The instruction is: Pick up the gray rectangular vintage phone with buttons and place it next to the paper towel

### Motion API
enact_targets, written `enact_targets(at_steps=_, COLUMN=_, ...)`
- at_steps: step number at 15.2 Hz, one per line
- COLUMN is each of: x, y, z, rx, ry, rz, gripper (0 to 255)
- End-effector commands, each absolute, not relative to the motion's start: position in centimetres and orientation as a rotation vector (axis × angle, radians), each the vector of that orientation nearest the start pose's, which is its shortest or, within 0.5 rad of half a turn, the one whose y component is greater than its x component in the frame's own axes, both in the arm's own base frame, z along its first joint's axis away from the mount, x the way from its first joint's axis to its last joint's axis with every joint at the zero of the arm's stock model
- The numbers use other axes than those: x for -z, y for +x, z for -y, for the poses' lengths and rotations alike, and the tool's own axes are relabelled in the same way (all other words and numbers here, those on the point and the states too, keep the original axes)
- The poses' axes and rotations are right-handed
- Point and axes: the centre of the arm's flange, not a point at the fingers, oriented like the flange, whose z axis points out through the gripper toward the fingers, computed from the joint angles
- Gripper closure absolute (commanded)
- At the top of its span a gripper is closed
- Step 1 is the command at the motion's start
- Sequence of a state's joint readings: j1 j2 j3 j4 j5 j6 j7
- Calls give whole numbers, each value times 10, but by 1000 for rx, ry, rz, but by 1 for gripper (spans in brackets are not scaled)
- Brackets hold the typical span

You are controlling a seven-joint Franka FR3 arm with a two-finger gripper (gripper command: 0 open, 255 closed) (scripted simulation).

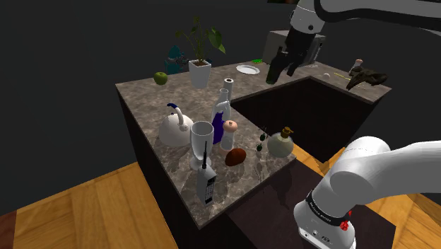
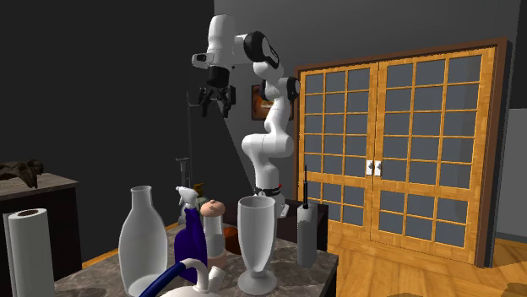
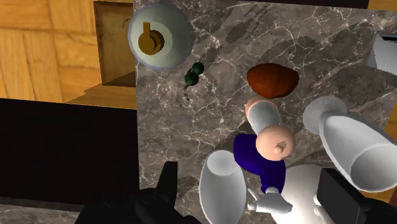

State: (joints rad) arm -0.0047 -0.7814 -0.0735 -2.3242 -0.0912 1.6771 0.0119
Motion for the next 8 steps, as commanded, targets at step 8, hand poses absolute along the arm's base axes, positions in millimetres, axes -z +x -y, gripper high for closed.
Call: enact_targets(at_steps=8, x=-560, y=316, z=-33, rx=188, ry=-3174, rz=-121, gripper=0)
